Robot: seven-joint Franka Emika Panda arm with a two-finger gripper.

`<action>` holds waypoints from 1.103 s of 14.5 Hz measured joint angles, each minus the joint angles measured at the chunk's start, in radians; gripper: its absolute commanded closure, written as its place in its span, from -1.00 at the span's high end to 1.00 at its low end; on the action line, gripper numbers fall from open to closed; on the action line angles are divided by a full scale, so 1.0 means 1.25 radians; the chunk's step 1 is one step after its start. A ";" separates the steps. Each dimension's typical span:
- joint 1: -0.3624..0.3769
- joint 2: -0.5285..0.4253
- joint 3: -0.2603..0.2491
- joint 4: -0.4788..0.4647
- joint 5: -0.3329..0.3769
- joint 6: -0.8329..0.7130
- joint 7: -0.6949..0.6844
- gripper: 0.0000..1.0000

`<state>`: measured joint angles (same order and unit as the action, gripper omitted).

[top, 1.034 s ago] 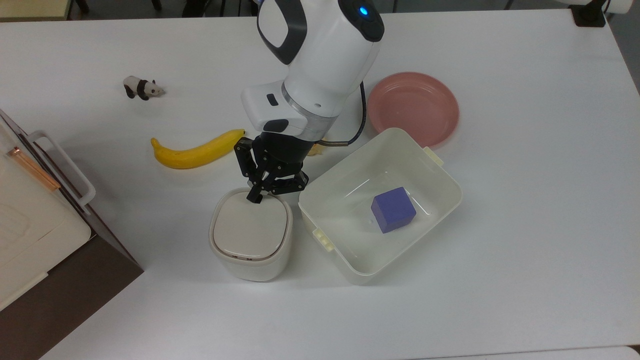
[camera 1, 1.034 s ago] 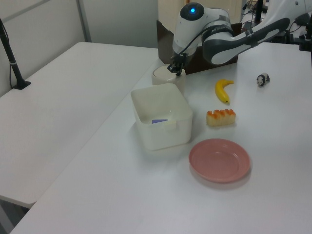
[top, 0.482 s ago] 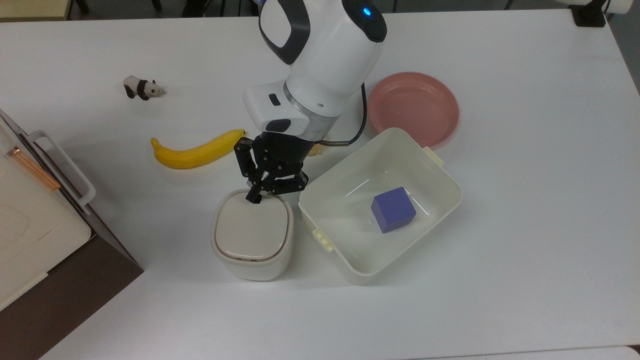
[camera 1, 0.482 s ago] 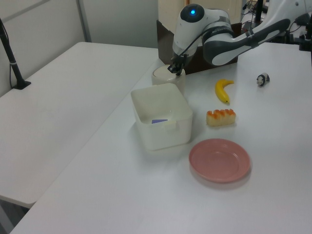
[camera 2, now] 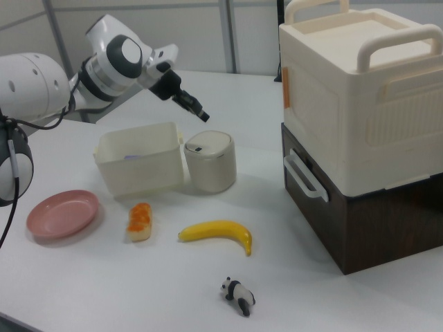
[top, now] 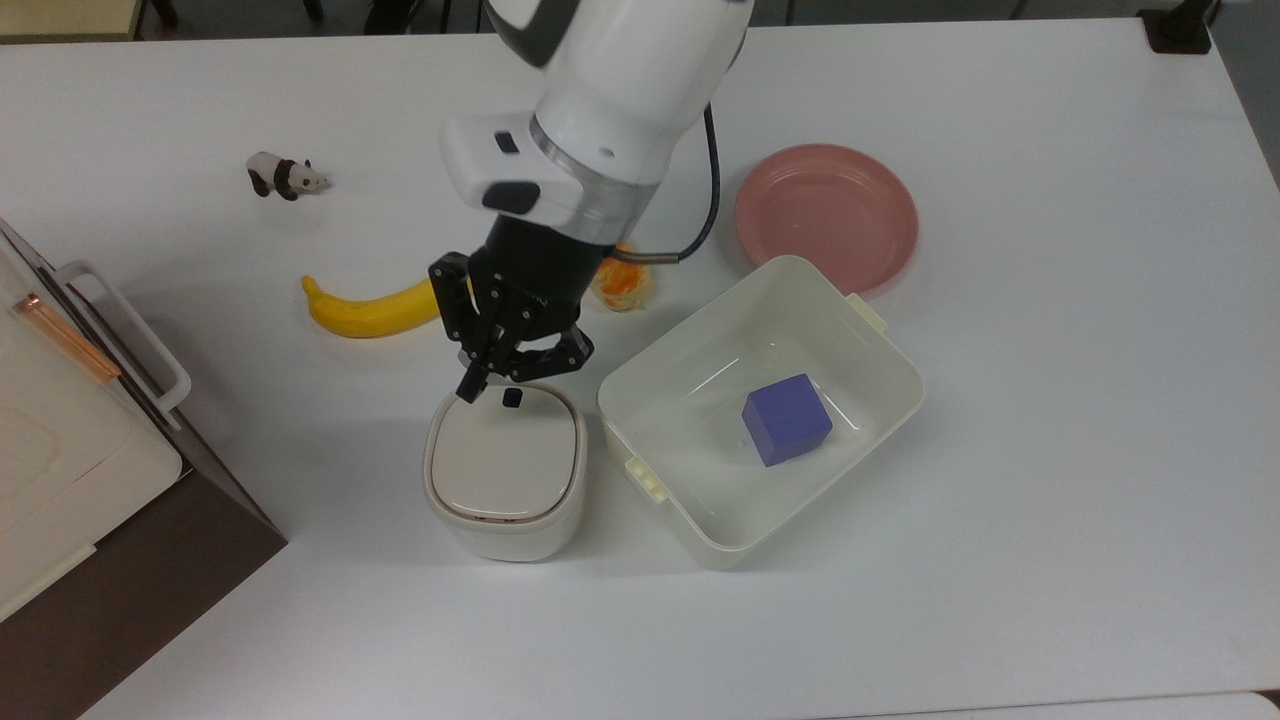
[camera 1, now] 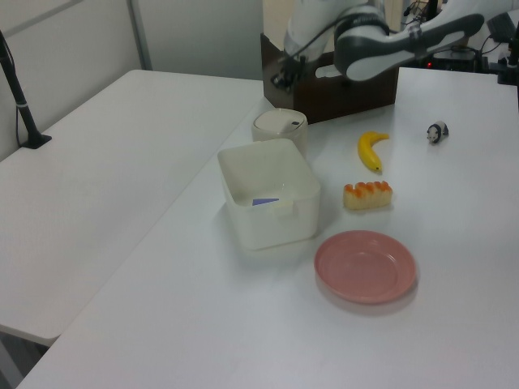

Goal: Close the trash can

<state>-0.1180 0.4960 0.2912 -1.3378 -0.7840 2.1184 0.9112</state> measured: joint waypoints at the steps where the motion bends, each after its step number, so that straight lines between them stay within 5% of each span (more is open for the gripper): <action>1: -0.001 -0.005 0.001 0.006 0.004 0.000 0.000 -0.97; 4: -0.016 -0.026 0.017 0.011 0.065 0.000 -0.019 -0.97; 11: -0.102 -0.131 0.021 0.014 0.490 -0.194 -0.470 -0.94; 14: -0.126 -0.163 0.021 0.022 0.570 -0.293 -0.578 -0.81; 16: -0.130 -0.171 0.021 0.038 0.607 -0.348 -0.604 -0.50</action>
<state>-0.2806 0.2822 0.3174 -1.2903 -0.0252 1.6831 0.1564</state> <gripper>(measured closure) 0.916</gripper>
